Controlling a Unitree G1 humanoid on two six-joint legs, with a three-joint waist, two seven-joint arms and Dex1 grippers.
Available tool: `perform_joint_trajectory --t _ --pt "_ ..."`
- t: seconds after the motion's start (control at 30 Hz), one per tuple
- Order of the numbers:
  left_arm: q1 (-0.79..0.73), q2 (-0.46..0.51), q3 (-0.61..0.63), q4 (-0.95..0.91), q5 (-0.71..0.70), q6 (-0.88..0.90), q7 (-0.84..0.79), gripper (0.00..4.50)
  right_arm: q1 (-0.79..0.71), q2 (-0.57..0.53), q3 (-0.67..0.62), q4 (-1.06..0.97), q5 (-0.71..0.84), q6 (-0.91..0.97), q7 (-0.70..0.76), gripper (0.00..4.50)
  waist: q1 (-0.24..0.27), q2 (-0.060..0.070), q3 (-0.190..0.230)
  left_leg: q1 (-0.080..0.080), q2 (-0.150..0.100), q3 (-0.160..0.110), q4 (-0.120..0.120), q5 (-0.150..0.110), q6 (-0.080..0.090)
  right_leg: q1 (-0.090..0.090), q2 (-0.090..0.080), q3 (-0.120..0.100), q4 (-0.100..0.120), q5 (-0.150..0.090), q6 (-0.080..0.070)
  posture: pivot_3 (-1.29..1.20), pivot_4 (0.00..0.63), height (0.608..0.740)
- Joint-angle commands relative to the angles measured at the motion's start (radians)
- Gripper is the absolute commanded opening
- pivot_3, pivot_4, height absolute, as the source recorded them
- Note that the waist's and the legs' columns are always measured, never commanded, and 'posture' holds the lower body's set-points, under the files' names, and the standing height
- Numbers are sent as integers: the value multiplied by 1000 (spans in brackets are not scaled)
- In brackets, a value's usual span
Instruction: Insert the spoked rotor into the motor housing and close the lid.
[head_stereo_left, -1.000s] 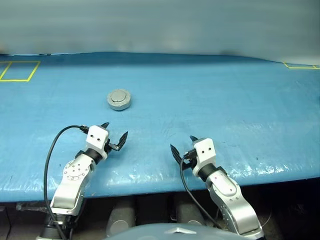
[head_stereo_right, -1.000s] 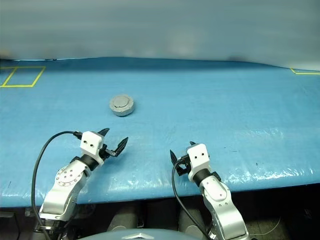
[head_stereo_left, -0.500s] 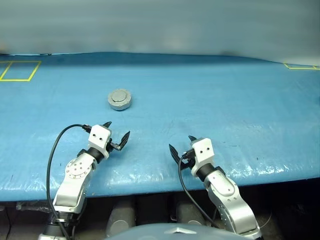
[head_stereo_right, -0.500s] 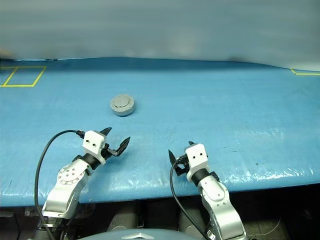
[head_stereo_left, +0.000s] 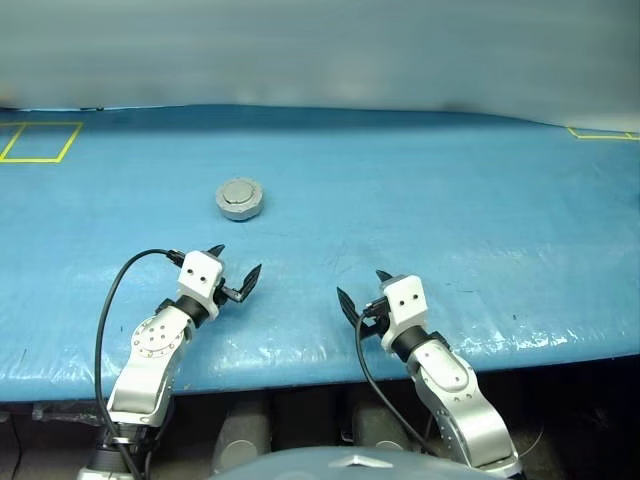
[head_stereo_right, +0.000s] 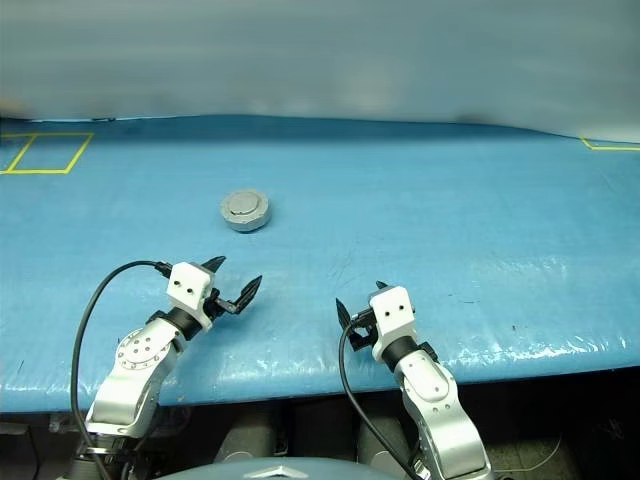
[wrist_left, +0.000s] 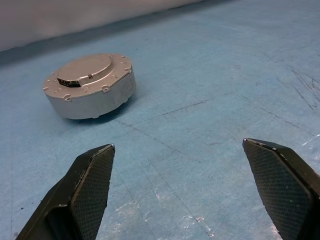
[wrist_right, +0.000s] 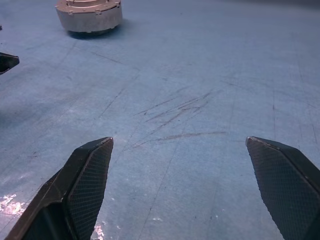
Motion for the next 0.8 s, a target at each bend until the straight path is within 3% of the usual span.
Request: perform_joint_trajectory --t 0.03,0.8 --pt "-11 -7 5 -3 0 -24 -2 4477 -6 3 4 -19 -1 -25 7 4500 0 0 0 0 0 0 0 0 0 0 0 0 0 0 0 0 150 740" --pt "-9 -12 7 3 0 -30 -16 4477 -1 4 13 -22 -19 -28 3 4500 -2 0 0 0 0 0 3 0 0 0 0 0 4 0 0 0 150 740"
